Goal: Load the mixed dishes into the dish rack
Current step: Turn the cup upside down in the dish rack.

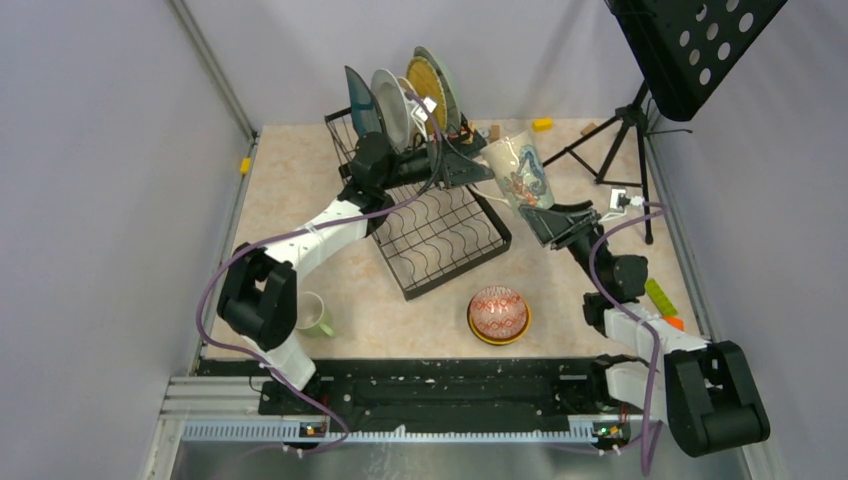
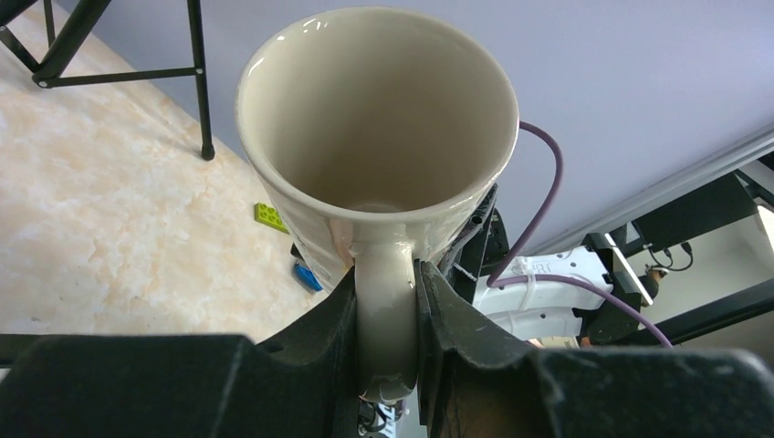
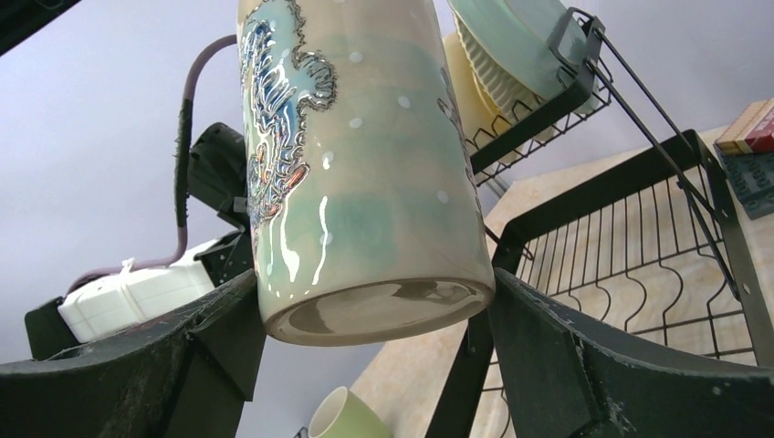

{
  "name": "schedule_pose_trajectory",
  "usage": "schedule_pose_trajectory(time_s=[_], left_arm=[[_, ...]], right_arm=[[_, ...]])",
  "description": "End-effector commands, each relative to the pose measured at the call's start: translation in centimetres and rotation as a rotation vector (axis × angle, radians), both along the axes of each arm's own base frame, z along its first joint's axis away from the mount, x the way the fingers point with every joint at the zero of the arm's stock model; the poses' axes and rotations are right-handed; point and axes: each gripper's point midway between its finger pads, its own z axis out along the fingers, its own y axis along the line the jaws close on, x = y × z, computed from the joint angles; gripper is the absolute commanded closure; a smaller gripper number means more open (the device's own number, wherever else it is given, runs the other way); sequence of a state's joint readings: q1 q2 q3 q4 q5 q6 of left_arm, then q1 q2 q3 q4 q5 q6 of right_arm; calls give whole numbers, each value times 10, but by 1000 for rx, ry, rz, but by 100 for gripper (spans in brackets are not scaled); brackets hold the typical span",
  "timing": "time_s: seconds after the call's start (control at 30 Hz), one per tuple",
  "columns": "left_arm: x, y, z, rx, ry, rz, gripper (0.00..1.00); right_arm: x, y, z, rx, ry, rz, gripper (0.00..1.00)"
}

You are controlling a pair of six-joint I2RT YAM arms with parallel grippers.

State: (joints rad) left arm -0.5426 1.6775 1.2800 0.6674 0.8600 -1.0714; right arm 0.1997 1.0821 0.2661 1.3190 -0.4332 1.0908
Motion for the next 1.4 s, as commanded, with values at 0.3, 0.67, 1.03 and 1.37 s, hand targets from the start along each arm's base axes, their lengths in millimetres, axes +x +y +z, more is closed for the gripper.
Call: schedule_pose_trajectory(time_s=[0.3, 0.67, 1.03, 1.37], left_arm=[[-26, 17, 68, -174, -186, 4, 100], [-25, 17, 68, -187, -183, 10, 100], [-19, 17, 49, -130, -175, 45, 88], [-12, 18, 28, -58, -163, 89, 78]], right_arm=[[-5, -5, 52, 61, -169, -9, 13], [-5, 3, 55, 60, -167, 51, 44], [-4, 10, 57, 4, -131, 75, 81], [-3, 14, 48, -28, -90, 92, 100]])
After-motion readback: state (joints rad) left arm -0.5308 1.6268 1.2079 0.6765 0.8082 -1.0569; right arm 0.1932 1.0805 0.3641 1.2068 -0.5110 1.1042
